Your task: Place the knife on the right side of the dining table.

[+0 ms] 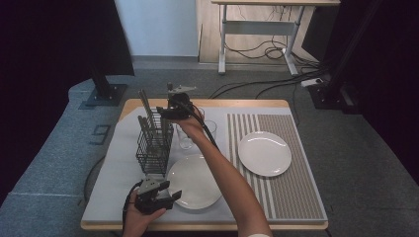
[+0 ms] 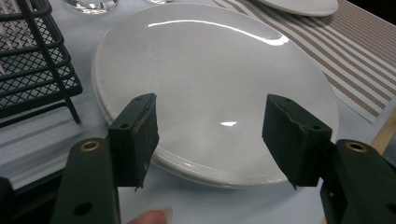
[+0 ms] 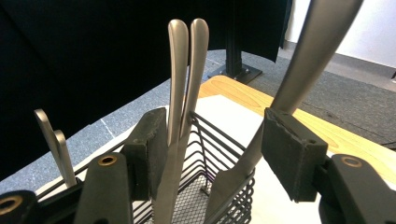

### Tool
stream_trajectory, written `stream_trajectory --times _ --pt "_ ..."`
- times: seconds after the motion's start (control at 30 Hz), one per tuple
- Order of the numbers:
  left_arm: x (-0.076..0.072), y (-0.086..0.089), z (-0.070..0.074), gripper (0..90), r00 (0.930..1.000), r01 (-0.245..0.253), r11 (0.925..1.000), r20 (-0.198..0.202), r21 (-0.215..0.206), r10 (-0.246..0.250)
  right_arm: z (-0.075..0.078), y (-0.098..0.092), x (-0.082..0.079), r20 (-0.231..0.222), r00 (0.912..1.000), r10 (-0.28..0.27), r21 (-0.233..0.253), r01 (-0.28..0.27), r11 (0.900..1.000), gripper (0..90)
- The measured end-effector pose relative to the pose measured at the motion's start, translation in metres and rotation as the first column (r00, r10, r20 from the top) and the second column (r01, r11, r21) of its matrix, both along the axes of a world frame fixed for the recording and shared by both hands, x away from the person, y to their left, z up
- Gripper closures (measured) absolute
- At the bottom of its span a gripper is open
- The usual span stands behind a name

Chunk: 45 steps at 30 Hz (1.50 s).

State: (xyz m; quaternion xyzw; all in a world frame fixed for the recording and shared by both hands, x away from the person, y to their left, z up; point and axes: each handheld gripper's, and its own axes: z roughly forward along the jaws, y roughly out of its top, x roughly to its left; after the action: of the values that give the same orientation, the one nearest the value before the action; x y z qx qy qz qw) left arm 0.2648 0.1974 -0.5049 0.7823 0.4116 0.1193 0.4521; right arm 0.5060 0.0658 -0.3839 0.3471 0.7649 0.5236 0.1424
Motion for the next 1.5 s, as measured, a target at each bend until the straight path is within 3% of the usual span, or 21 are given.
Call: stream_trajectory --times 0.67,1.1,1.5 --pt "0.000 0.000 0.000 36.0 1.0000 0.000 1.0000 0.001 0.000 0.000 0.004 -0.009 0.004 0.008 0.9996 -0.026 0.007 0.026 1.000 44.8" --pt "0.001 0.002 0.000 36.0 1.0000 -0.004 1.0000 0.001 -0.004 0.004 -0.003 -0.014 0.022 -0.010 0.9967 -0.080 0.004 0.080 0.997 46.0" --pt "0.001 0.005 0.000 36.0 1.0000 -0.008 0.9999 0.002 -0.009 0.008 -0.009 -0.004 0.033 -0.011 0.9967 -0.080 0.016 0.080 0.997 64.8"
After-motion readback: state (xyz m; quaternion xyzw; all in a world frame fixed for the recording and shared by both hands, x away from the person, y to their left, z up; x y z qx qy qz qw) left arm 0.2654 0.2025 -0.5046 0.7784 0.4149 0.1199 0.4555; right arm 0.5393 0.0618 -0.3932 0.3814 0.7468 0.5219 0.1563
